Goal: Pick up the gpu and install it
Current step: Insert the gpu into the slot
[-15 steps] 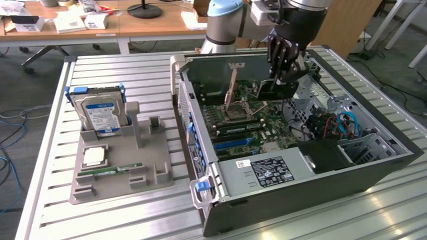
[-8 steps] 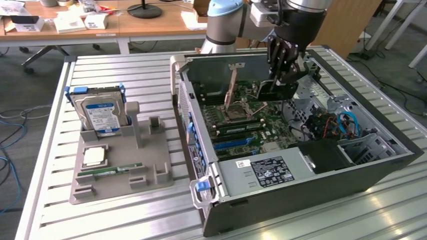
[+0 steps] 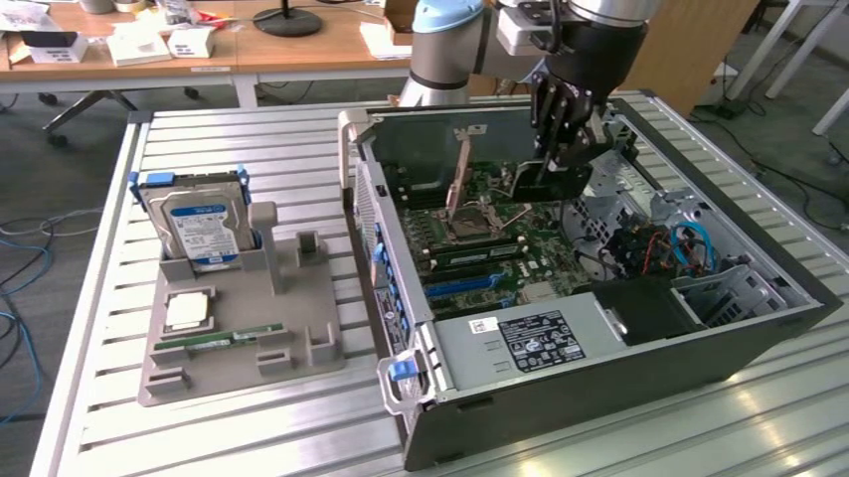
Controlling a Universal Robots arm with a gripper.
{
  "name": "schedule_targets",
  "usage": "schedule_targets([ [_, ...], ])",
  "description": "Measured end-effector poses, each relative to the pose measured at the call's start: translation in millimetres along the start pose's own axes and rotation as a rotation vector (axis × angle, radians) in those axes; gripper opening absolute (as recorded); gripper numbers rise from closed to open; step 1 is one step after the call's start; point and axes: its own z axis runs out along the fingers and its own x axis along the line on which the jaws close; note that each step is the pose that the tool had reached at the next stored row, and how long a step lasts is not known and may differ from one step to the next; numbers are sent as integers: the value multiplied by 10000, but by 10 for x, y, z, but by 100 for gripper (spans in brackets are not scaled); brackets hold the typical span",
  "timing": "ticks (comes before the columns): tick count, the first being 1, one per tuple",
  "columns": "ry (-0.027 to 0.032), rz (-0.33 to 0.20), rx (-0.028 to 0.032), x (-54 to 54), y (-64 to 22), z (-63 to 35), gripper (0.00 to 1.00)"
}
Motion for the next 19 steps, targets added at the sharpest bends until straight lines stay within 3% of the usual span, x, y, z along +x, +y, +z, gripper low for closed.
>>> schedule_targets([
  [19,0,0,0,1,0,116,26],
])
